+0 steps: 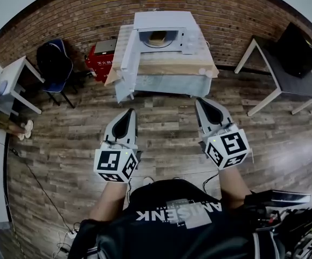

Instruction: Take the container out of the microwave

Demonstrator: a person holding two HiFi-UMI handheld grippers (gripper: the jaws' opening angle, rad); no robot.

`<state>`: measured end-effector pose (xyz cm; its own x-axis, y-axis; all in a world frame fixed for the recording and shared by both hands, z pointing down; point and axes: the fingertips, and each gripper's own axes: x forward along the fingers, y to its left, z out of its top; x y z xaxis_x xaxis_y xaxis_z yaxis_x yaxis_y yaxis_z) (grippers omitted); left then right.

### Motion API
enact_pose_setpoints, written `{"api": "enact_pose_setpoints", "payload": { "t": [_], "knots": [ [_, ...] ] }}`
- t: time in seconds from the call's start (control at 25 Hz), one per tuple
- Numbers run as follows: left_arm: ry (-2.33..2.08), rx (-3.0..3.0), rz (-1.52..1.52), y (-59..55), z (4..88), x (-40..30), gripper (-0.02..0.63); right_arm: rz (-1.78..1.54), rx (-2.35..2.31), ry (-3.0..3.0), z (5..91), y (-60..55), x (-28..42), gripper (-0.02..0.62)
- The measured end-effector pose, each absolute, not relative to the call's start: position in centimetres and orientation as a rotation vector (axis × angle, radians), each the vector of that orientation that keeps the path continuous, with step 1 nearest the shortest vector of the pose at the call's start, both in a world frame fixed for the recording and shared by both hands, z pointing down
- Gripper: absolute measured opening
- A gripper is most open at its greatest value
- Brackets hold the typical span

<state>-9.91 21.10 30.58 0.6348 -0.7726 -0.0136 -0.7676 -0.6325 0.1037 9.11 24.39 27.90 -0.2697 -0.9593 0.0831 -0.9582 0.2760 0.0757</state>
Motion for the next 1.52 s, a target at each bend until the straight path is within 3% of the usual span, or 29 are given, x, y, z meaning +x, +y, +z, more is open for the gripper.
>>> {"api": "enact_pose_setpoints", "payload": {
  "t": [1.04, 1.52],
  "knots": [
    [-1.163, 2.758, -0.154, 16.7, 32.4, -15.8, 0.011, -0.005, 1.938, -2.307, 29.5, 21.5, 4.5, 0.041],
    [-1.262, 2.737, -0.117, 7.8, 32.9, -10.3, 0.011, 0.015, 1.786, -2.433, 30.8, 10.1, 8.6, 0.041]
  ]
}}
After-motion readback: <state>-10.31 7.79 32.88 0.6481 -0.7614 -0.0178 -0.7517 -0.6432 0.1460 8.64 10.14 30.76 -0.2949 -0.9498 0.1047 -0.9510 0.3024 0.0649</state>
